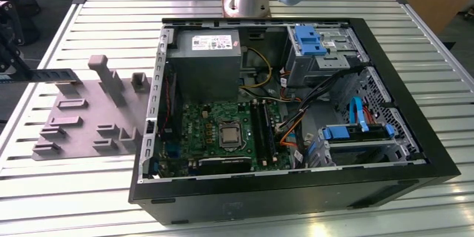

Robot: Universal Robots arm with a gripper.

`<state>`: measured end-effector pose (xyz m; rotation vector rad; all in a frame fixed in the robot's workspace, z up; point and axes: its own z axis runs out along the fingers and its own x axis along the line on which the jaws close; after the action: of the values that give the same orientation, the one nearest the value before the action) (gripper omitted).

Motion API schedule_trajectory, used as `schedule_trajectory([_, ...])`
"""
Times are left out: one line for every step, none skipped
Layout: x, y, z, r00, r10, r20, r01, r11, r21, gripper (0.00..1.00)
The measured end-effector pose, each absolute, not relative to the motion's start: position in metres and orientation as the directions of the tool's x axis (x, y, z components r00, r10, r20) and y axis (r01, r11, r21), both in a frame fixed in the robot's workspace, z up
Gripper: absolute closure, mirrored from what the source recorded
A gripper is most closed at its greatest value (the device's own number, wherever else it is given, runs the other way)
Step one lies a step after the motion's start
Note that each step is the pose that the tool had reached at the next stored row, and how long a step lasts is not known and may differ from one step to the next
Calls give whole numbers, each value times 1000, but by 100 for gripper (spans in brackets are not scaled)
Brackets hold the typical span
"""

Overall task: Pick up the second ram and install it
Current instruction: 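Pick up the second ram and move it above second insertion slot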

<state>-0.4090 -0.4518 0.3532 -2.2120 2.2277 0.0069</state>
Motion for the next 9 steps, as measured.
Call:
schedule_trajectory([-409,-452,354,-7,-1000,-5,-1000,7,2,86])
schedule_trajectory([-409,-452,355,-7,-1000,-5,-1000,7,2,86])
schedule_trajectory([-409,-452,356,-7,-1000,-5,-1000,7,2,86])
schedule_trajectory([-409,-452,357,-7,-1000,-5,-1000,7,2,86])
schedule_trajectory([-409,-451,357,-7,-1000,-5,-1000,7,2,86])
schedule_trajectory([-409,-451,358,-7,-1000,-4,-1000,7,2,86])
schedule_trajectory([-409,-451,359,-7,-1000,-4,-1000,7,2,86])
schedule_trajectory([-409,-451,360,-7,-1000,-4,-1000,7,2,86])
schedule_trajectory([-409,-451,361,-7,-1000,-4,-1000,7,1,86])
